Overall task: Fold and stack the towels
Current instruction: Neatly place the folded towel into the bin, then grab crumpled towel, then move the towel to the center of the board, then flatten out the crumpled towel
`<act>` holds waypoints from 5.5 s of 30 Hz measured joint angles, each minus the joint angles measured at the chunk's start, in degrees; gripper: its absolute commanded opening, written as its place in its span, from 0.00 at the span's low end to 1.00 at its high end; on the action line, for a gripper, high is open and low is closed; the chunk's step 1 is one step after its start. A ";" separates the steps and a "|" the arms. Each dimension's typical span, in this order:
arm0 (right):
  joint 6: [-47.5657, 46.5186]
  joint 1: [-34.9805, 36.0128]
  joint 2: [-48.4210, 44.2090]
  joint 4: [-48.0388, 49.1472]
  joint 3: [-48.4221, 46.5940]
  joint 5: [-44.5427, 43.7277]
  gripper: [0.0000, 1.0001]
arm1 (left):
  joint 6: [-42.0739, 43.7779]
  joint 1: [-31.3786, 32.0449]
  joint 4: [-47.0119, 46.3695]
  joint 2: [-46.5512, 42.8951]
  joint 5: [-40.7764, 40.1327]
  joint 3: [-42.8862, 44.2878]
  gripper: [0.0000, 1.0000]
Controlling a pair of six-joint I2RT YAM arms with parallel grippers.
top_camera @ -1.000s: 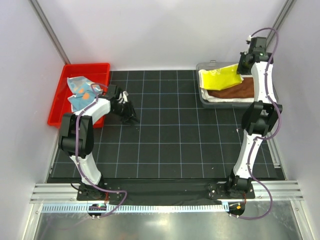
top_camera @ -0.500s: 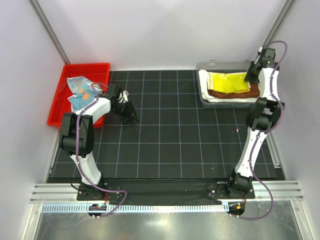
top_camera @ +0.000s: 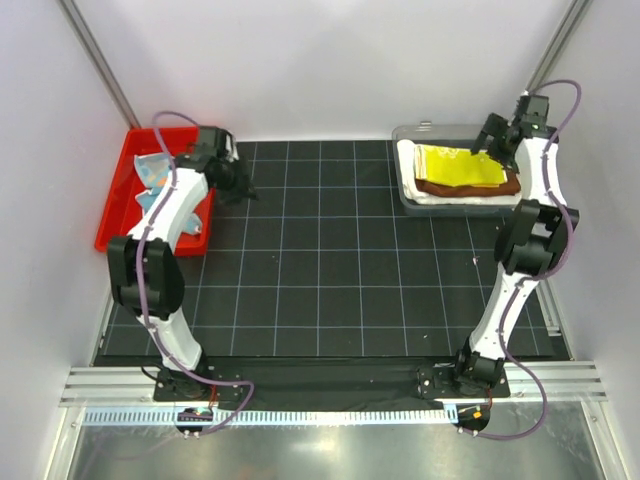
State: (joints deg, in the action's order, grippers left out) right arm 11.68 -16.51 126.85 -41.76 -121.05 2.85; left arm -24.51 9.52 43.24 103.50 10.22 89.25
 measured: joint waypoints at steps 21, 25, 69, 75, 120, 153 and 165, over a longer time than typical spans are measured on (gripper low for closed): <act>5.20 7.19 -0.61 8.59 9.81 0.72 0.64 | 4.70 -27.28 -1.60 14.32 -12.66 9.22 0.55; 6.05 6.45 1.88 9.51 9.90 1.66 0.63 | 5.75 -26.75 -1.44 20.61 -11.93 14.75 0.55; 16.63 29.97 -60.00 6.49 70.90 12.90 1.00 | -16.15 25.18 -15.89 -26.93 3.85 -48.00 0.46; 20.35 37.48 -48.33 16.02 69.83 8.66 0.86 | -15.32 25.27 -15.78 -34.05 -3.26 -44.83 0.57; 14.67 33.40 -39.54 45.51 67.19 29.09 0.78 | 22.25 17.92 -5.14 -3.30 16.87 -1.49 0.00; 5.64 44.92 11.08 39.69 20.17 41.35 0.17 | 21.75 3.41 -0.72 -0.02 7.69 -12.74 0.00; 1.68 44.30 -3.10 19.37 19.91 21.07 0.01 | 14.32 3.98 -0.50 1.57 13.77 5.16 0.00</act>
State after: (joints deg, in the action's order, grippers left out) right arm 13.37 27.79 123.74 -22.39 -101.14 23.92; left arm -10.20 13.50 42.74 105.08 23.99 94.41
